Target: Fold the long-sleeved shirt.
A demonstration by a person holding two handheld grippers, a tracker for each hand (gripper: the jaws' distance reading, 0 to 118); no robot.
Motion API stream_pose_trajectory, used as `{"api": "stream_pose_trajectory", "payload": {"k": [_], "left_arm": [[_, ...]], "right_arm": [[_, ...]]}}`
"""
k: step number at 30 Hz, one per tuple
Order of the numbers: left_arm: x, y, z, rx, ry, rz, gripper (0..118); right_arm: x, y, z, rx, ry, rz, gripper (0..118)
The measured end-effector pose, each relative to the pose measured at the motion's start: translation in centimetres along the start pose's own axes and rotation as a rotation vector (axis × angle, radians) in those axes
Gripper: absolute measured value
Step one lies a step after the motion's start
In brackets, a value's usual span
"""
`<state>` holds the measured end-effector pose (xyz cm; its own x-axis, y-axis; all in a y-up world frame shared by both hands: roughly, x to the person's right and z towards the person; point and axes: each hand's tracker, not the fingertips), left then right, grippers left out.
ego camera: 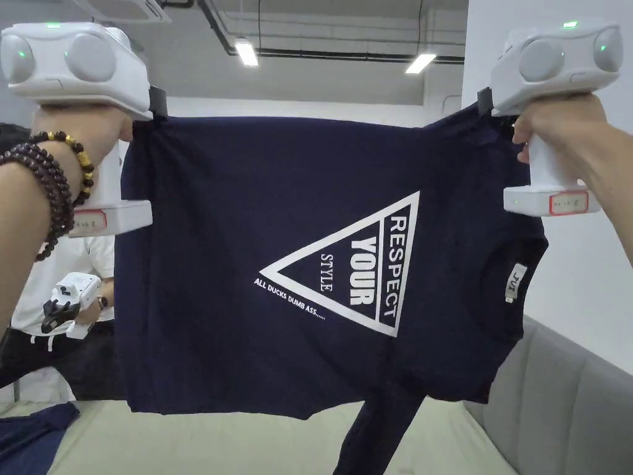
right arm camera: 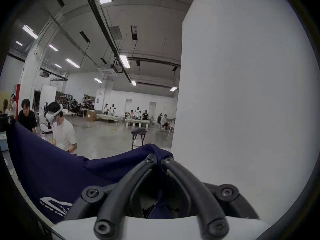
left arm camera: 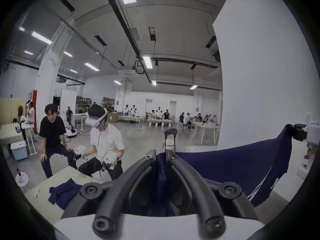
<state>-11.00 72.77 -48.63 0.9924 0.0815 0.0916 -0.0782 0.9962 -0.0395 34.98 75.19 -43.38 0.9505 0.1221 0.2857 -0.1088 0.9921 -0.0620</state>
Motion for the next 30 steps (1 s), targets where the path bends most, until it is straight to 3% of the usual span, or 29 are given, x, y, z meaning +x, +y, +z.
{"api": "stream_pose_trajectory", "payload": {"k": [3,6,11,16,21,26,30], "left_arm": [[-0.2,-5.3,-0.6,-0.068,-0.009,-0.05,12],[-1.5,-11.1,-0.8,-0.167,-0.036,0.026,12],[-2.3,-20.1,0.3,-0.273,-0.028,-0.012,12],[-2.9,-25.7,2.6,-0.406,-0.027,0.059,12],[-4.0,-27.3,8.4,-0.4,-0.03,0.08,12],[-4.8,-30.3,17.0,-0.427,0.008,0.004,12],[-6.5,-35.5,24.9,-0.515,-0.005,-0.095,12]], "right_arm": [[-0.6,-6.0,-0.9,-0.092,0.018,-0.02,2],[-1.0,-13.0,-2.0,-0.225,0.068,0.007,2],[-1.5,-23.2,-1.5,-0.36,0.103,-0.081,2],[-0.7,-29.2,-0.5,-0.485,0.121,-0.157,2],[0.4,-30.0,5.8,-0.459,0.159,-0.117,2],[0.6,-31.3,14.6,-0.487,0.202,-0.066,2],[0.1,-35.3,23.3,-0.533,0.265,0.047,2]]}}
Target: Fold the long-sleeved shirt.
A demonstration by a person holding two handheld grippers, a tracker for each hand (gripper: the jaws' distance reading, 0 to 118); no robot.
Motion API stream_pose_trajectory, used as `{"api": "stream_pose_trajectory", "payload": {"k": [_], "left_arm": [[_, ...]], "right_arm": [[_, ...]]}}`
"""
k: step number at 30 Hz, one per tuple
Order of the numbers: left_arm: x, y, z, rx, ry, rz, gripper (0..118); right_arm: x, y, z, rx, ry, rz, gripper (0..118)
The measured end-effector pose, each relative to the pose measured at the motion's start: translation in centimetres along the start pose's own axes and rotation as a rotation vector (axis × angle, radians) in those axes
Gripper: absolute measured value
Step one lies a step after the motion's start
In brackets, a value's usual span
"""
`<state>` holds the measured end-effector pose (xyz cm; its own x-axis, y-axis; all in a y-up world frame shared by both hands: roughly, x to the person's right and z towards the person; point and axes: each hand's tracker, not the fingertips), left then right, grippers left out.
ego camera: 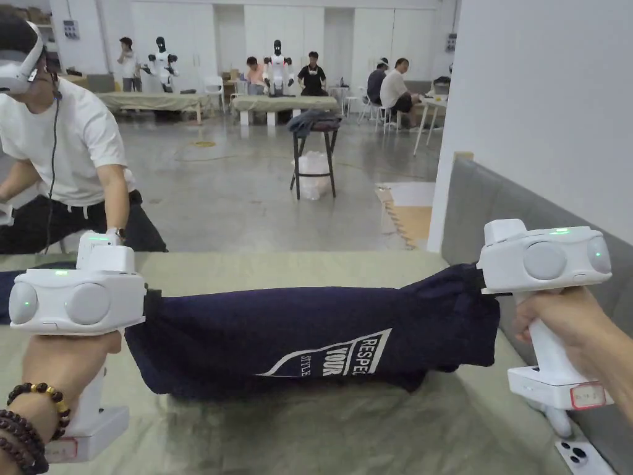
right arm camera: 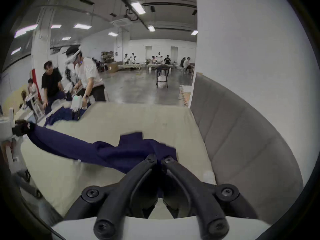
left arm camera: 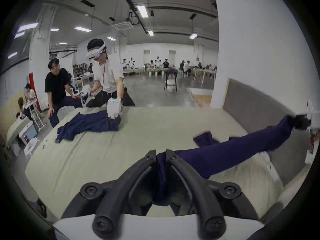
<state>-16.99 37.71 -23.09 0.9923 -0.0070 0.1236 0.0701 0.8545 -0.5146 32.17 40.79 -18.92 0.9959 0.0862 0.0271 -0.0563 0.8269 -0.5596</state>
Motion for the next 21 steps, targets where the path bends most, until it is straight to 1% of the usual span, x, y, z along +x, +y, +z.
{"api": "stream_pose_trajectory", "payload": {"k": [2,3,5,6,7,9,12,13,14,15,17,18,19,20,21], "left_arm": [[-0.6,-5.0,1.1,-0.065,-0.007,-0.019,12],[-0.9,-7.9,1.1,-0.117,-0.027,-0.055,12],[-1.4,-12.8,1.0,-0.206,-0.025,-0.07,12],[-1.7,-15.0,0.8,-0.288,-0.041,-0.091,12],[-1.8,-16.9,0.7,-0.335,-0.036,-0.079,12],[-2.4,-20.3,0.3,-0.444,-0.065,-0.065,12],[-2.4,-23.4,0.4,-0.558,-0.078,-0.08,12],[-2.4,-24.0,0.5,-0.581,-0.092,-0.098,12],[-2.4,-24.5,0.5,-0.606,-0.096,-0.119,12],[-2.2,-25.0,0.4,-0.633,-0.086,-0.149,12],[-2.2,-25.4,0.2,-0.628,-0.087,-0.166,12],[-2.5,-25.3,0.1,-0.631,-0.095,-0.146,12],[-3.1,-25.2,-0.4,-0.611,-0.098,-0.109,19],[-3.5,-24.6,-0.3,-0.569,-0.095,-0.087,45],[-3.8,-23.8,-0.3,-0.533,-0.092,-0.077,77]], "right_arm": [[-1.1,-4.3,0.9,-0.081,0.021,0.066,2],[-1.6,-6.7,1.1,-0.134,0.033,0.096,2],[-2.0,-11.0,0.4,-0.261,0.107,0.158,2],[-2.4,-13.4,0.0,-0.343,0.156,0.168,2],[-2.9,-15.4,-0.3,-0.411,0.192,0.184,2],[-3.9,-20.0,-1.4,-0.569,0.265,0.257,2],[-5.6,-24.8,-1.5,-0.703,0.322,0.362,2],[-5.6,-25.9,-1.6,-0.734,0.347,0.369,2],[-5.7,-26.8,-1.8,-0.763,0.364,0.359,2],[-5.6,-27.3,-2.3,-0.801,0.374,0.333,2],[-5.5,-27.9,-2.5,-0.797,0.371,0.339,2],[-5.4,-27.9,-2.6,-0.799,0.37,0.341,2],[-5.3,-27.6,-2.6,-0.786,0.368,0.331,7],[-5.1,-26.9,-2.5,-0.735,0.343,0.294,41],[-4.9,-26.1,-2.2,-0.689,0.327,0.254,81]]}}
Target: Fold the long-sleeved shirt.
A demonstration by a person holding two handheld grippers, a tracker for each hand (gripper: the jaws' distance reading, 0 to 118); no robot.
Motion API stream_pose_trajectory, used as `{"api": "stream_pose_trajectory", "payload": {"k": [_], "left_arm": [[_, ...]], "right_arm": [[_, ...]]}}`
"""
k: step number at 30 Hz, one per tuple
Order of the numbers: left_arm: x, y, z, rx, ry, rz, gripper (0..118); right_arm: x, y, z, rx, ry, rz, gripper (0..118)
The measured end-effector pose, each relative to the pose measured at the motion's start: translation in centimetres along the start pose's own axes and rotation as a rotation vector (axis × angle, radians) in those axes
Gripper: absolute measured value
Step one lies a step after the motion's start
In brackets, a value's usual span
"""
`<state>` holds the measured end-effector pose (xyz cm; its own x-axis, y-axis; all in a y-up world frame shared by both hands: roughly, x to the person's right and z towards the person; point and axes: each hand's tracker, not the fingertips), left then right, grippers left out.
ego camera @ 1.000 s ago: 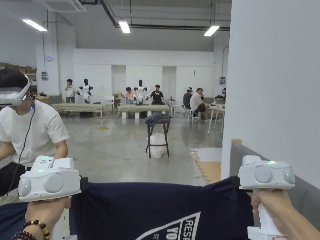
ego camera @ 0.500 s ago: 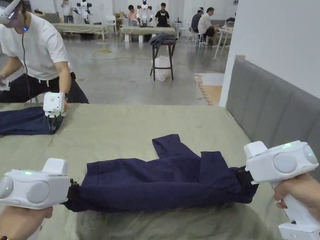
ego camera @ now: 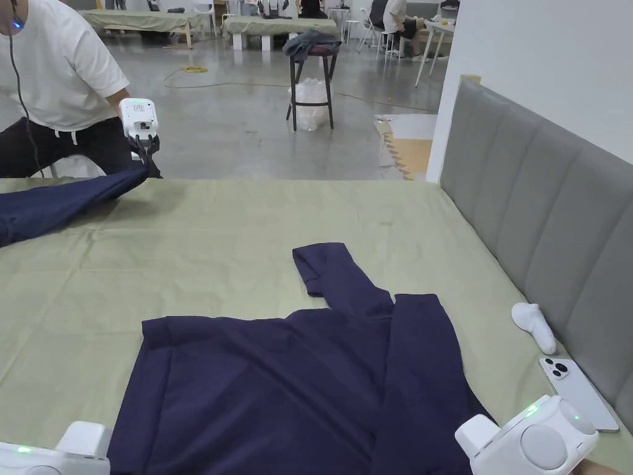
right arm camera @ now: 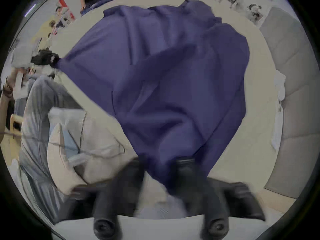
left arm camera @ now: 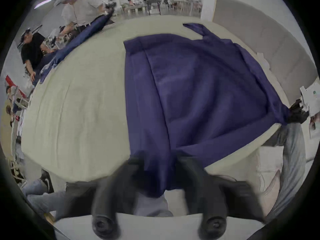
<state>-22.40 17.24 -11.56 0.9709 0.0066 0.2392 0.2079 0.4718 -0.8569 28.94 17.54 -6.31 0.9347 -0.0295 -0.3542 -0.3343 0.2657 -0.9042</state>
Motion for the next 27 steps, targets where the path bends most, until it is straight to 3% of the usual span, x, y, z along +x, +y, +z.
{"api": "stream_pose_trajectory", "payload": {"k": [1,2,4,5,6,7,8,9,14,18,22,24,25,26,27], "left_arm": [[-0.3,0.6,0.3,0.026,-0.005,0.008,104],[0.8,1.1,1.8,0.06,0.006,0.012,109],[1.5,2.7,4.3,0.166,-0.043,0.029,97],[1.6,3.9,5.2,0.194,-0.064,0.04,84],[1.0,5.6,5.4,0.206,-0.067,0.068,64],[1.1,6.7,6.0,0.228,-0.07,0.085,29],[1.3,8.2,6.3,0.257,-0.087,0.078,6],[1.6,9.6,6.4,0.289,-0.097,0.068,4],[2.1,16.6,3.9,0.34,-0.093,0.048,4],[1.7,20.1,-0.8,0.337,-0.117,0.085,4],[1.0,21.0,-5.4,0.33,-0.111,0.091,4],[0.4,20.8,-7.2,0.328,-0.115,0.12,4],[0.1,20.6,-7.9,0.324,-0.117,0.137,4],[-0.2,20.4,-8.7,0.316,-0.108,0.161,4],[-0.4,20.0,-9.4,0.308,-0.101,0.177,4]], "right_arm": [[0.3,0.4,0.5,0.043,-0.034,-0.011,112],[0.6,1.1,1.3,0.096,-0.065,-0.025,118],[1.6,2.8,3.6,0.199,-0.073,-0.052,105],[2.3,4.1,4.6,0.225,-0.082,-0.097,81],[3.1,5.4,5.6,0.249,-0.086,-0.145,46],[3.7,6.6,6.3,0.273,-0.085,-0.183,5],[4.1,8.5,6.6,0.313,-0.083,-0.21,1],[4.7,10.2,7.0,0.364,-0.065,-0.233,1],[7.2,21.4,7.7,0.412,-0.088,-0.203,1],[9.5,33.4,4.3,0.417,-0.093,-0.16,1],[12.2,44.3,-2.8,0.389,-0.094,-0.178,15],[13.7,49.0,-7.4,0.389,-0.094,-0.2,74],[14.2,50.6,-9.4,0.385,-0.099,-0.21,95],[14.7,52.2,-11.4,0.374,-0.116,-0.218,97],[15.0,53.6,-13.2,0.352,-0.145,-0.221,86]]}}
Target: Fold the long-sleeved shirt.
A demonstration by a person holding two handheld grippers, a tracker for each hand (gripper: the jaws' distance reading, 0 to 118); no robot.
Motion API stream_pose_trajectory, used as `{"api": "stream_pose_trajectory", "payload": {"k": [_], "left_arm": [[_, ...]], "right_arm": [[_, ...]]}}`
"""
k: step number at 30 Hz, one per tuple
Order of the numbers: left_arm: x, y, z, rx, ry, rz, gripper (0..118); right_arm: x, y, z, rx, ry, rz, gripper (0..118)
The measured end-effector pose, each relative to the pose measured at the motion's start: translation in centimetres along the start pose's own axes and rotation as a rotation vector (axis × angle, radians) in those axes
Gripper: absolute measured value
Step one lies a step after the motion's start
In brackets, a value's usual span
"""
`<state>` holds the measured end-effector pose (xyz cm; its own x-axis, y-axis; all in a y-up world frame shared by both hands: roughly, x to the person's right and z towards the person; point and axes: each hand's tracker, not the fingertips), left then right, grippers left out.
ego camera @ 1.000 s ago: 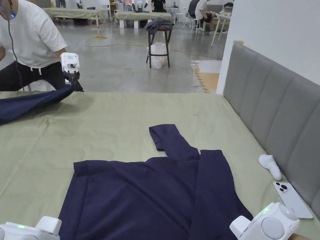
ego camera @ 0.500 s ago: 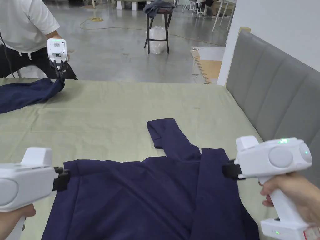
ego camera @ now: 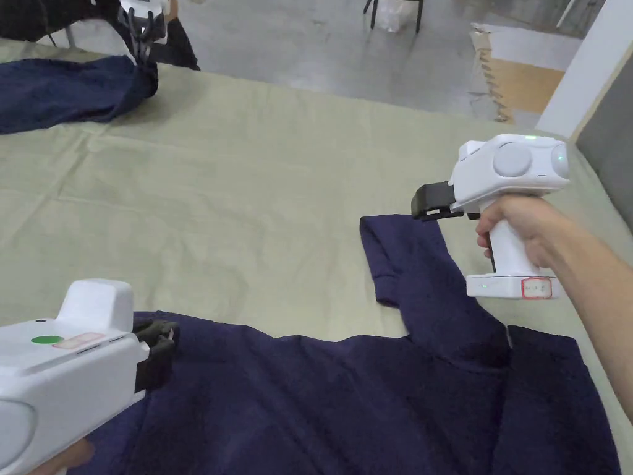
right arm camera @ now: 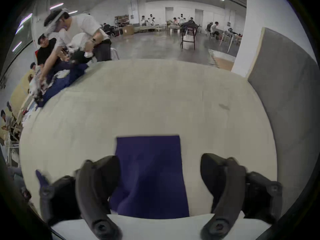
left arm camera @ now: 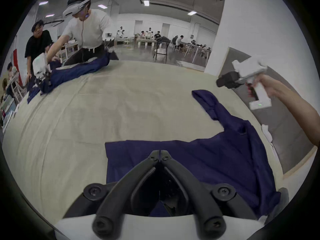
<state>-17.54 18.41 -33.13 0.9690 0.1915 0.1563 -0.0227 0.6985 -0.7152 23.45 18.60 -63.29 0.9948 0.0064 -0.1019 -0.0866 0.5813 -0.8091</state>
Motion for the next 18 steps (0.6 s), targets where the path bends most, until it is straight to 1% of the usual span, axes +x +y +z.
{"api": "stream_pose_trajectory", "payload": {"k": [1,2,4,5,6,7,8,9,10,12,13,14,15,16,18], "left_arm": [[-0.3,-0.5,-0.3,0.0,0.006,0.018,4],[-0.4,-1.0,-0.5,0.002,0.014,0.029,4],[-0.6,-2.0,-0.9,-0.012,0.015,0.026,4],[-0.6,-2.4,-1.0,-0.027,0.02,0.019,4],[-0.7,-2.7,-1.2,-0.041,0.024,0.021,4],[-0.7,-3.0,-1.0,-0.043,0.032,0.022,4],[-0.7,-3.2,-1.0,-0.039,0.049,0.031,4],[-0.7,-3.3,-0.9,-0.037,0.055,0.036,4],[-0.6,-3.3,-0.8,-0.04,0.054,0.035,4],[0.0,-3.5,0.0,-0.047,0.04,0.037,4],[0.4,-3.5,0.4,-0.043,0.03,0.033,4],[0.8,-3.6,1.1,-0.036,0.016,0.02,4],[1.4,-3.7,2.0,-0.029,0.012,0.01,4],[1.9,-3.8,2.9,-0.019,0.011,0.001,4],[2.8,-4.0,5.0,0.003,-0.009,-0.015,4]], "right_arm": [[0.2,0.5,-2.1,-0.016,-0.025,0.013,76],[0.2,0.7,-3.8,-0.019,-0.044,0.029,70],[0.3,0.8,-6.6,-0.037,-0.06,0.035,75],[0.7,0.5,-7.7,-0.071,-0.057,0.036,75],[0.7,0.3,-8.5,-0.099,-0.055,0.04,70],[0.6,-0.1,-8.8,-0.096,-0.047,0.045,62],[0.6,-0.4,-8.1,-0.052,0.009,0.027,34],[0.8,-0.4,-7.1,-0.025,0.034,-0.001,6],[0.7,-0.6,-6.1,-0.028,0.03,0.015,6],[0.2,-1.3,-2.6,-0.009,-0.104,0.107,6],[0.7,-1.5,-0.7,0.016,-0.111,0.109,6],[1.2,-2.2,2.2,0.053,-0.062,0.1,6],[1.3,-3.4,5.7,0.126,-0.023,0.099,6],[1.4,-4.6,8.6,0.182,-0.008,0.101,6],[1.5,-8.5,15.4,0.257,0.009,0.13,6]]}}
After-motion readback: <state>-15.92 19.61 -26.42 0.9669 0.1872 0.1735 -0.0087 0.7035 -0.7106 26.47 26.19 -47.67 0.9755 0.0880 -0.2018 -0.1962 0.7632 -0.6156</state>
